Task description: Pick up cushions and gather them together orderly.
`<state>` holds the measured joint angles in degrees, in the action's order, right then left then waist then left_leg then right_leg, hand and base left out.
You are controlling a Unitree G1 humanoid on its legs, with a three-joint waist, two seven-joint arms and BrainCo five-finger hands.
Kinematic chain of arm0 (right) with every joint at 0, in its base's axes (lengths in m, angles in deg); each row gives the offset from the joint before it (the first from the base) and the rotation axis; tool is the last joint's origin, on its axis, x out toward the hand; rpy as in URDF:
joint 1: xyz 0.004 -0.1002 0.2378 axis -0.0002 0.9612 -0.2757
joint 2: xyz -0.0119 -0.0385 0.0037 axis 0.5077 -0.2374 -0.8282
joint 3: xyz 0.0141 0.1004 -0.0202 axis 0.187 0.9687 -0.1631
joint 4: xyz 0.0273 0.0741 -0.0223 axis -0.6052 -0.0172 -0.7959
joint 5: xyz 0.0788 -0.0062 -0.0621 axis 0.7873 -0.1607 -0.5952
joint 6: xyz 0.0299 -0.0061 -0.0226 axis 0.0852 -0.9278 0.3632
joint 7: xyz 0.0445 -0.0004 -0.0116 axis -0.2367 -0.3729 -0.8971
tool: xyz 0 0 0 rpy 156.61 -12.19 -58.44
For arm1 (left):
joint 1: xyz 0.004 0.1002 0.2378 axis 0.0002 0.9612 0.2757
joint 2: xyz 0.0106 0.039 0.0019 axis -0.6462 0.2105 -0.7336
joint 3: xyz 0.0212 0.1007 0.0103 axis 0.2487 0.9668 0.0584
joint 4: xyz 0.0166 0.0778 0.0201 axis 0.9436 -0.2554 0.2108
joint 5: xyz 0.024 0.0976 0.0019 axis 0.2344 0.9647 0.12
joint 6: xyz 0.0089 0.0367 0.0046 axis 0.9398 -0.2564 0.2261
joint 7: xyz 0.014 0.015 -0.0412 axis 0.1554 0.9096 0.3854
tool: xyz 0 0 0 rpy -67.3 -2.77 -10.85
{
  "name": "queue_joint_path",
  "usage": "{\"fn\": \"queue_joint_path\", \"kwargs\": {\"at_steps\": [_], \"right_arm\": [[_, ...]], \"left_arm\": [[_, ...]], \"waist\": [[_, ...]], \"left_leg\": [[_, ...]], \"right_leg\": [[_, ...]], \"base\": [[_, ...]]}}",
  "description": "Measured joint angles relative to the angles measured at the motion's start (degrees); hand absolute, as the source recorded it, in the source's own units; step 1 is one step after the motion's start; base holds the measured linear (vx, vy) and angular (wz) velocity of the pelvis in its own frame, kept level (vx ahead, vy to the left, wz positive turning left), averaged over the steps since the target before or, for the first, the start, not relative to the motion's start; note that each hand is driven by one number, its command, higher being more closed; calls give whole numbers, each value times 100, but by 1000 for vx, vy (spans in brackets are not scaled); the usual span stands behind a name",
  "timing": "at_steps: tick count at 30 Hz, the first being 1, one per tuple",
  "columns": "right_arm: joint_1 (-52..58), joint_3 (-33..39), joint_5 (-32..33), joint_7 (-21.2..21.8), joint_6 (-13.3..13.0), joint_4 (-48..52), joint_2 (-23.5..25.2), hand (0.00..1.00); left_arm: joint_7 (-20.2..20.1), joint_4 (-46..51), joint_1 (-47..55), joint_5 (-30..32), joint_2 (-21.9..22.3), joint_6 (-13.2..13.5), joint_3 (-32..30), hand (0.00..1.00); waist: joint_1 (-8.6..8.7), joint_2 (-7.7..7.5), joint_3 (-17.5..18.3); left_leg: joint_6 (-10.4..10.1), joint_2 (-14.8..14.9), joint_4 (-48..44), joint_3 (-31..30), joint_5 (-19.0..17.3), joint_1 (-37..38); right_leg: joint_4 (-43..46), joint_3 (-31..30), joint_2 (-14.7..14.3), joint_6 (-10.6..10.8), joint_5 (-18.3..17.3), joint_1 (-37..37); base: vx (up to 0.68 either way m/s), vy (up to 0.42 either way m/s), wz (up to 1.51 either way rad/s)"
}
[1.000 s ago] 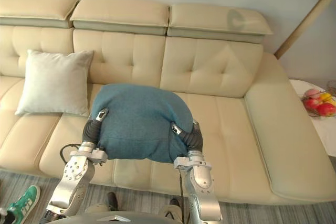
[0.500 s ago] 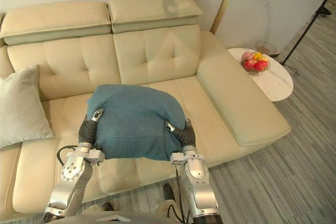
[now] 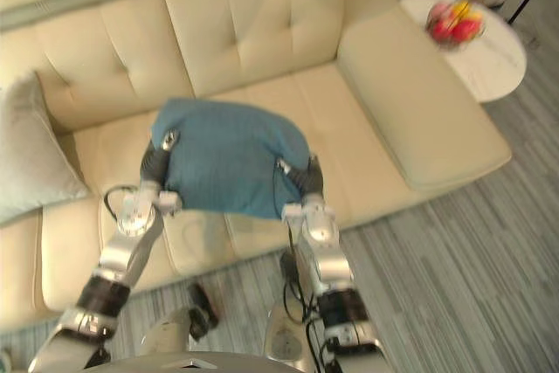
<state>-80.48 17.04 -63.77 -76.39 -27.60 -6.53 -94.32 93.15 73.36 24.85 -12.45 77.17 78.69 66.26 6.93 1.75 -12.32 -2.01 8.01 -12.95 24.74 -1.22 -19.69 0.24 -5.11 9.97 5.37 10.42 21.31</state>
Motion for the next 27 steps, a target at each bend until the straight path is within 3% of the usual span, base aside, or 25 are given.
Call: {"fn": "queue_joint_path", "kwargs": {"at_steps": [5, 6, 9, 14, 15, 18, 22, 27], "right_arm": [[-1977, 354, -260, -689, 32, -526, -75, 100], [-2771, 507, -366, -864, 38, -874, -197, 100], [-3958, 761, -553, -1138, 43, -1199, -425, 100], [-5743, 1188, -750, -1745, 46, -1878, -545, 100], [-6104, 1204, -783, -1905, 50, -1903, -629, 0], [-6927, 1310, -1048, -2374, 56, -1847, -772, 0], [-7110, 1374, -1204, -2872, 232, -1829, -612, 0], [-7120, 1389, -938, -3112, 354, -1819, -593, 0]], "left_arm": [[297, -1011, -2120, -6, -547, 1, 4, 100], [367, -1356, -2827, -7, -695, 1, 5, 100], [552, -1612, -3847, -3, -756, 24, -30, 100], [953, -2138, -5303, 57, -733, 99, -264, 100], [1071, -2221, -5662, 119, -747, 104, -276, 0], [1273, -2303, -6418, 356, -746, 182, -379, 0], [1454, -2294, -6531, 478, -683, 192, -501, 0], [1771, -2280, -6533, 473, -468, 8, -797, 0]], "waist": [[-4, 19, -611], [-17, 28, -722], [-37, 85, -967], [-72, 206, -1089], [-100, 252, -1113], [-289, 410, -1194], [-432, 420, -1200], [-595, 420, -1200]], "left_leg": [[9, -66, 860, -155, 764, -178], [10, -105, 1155, -199, 1015, -261], [24, -140, 1660, -302, 1399, -358], [64, -196, 1743, -610, 1593, -859], [40, -221, 1744, -677, 1648, -1063], [40, -267, 1745, -798, 1763, -1636], [-241, -288, 1743, -912, 1970, -1921], [-253, -243, 1744, -915, 1986, -2147]], "right_leg": [[-110, 277, -70, 63, 255, 359], [-113, 325, -86, 63, 313, 533], [-120, 456, -128, 65, 402, 754], [-111, 642, -78, 89, 442, 1167], [-92, 698, -48, 93, 452, 1347], [-16, 761, 9, 118, 502, 1892], [348, 889, 82, 86, 372, 2279], [930, 995, 100, 61, 59, 2686]], "base": [[-99, -77, 21], [-97, -49, 19], [-100, -50, 19], [-71, -26, 21], [-73, -4, 26], [-86, 59, 22], [-23, 70, 16], [-13, 46, 12]]}}
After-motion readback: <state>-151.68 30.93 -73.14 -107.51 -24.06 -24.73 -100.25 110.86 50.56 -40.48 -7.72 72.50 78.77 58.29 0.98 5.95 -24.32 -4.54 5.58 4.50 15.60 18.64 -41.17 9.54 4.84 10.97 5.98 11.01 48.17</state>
